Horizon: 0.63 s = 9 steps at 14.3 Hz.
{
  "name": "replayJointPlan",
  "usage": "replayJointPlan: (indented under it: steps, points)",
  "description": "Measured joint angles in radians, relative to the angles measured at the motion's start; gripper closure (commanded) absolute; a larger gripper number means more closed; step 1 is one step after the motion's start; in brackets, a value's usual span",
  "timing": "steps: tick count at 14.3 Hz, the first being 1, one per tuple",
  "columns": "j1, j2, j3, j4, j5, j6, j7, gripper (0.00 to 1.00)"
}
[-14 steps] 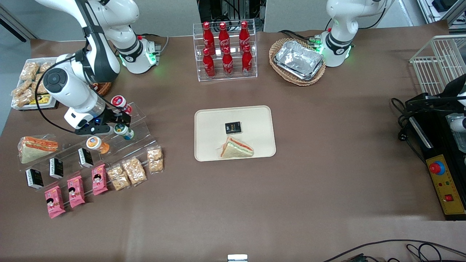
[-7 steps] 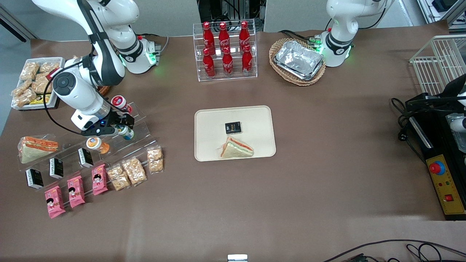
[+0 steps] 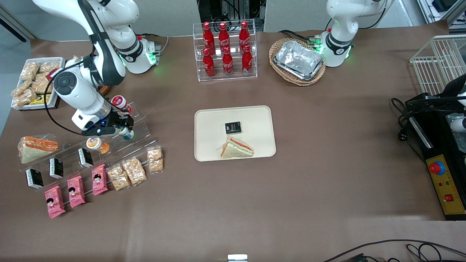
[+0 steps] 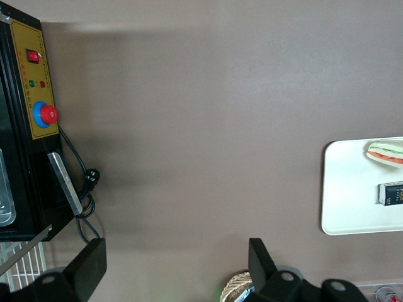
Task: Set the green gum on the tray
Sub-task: 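Lower the right gripper onto the green-lidded gum bottle and close it, then lift the green gum bottle out of the rack with the right gripper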
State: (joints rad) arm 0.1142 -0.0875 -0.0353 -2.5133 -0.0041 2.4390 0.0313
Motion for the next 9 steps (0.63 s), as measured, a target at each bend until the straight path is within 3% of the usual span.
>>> replayJointPlan:
  steps: [3,7,9]
  points:
    - [0.001,0.0,0.0,0.0,0.0,0.001,0.0,0.71]
    - [0.001,-0.001,0.0,0.001,0.0,0.001,0.0,0.81]
    - [0.002,-0.011,0.0,0.017,0.0,-0.009,-0.004,0.81]
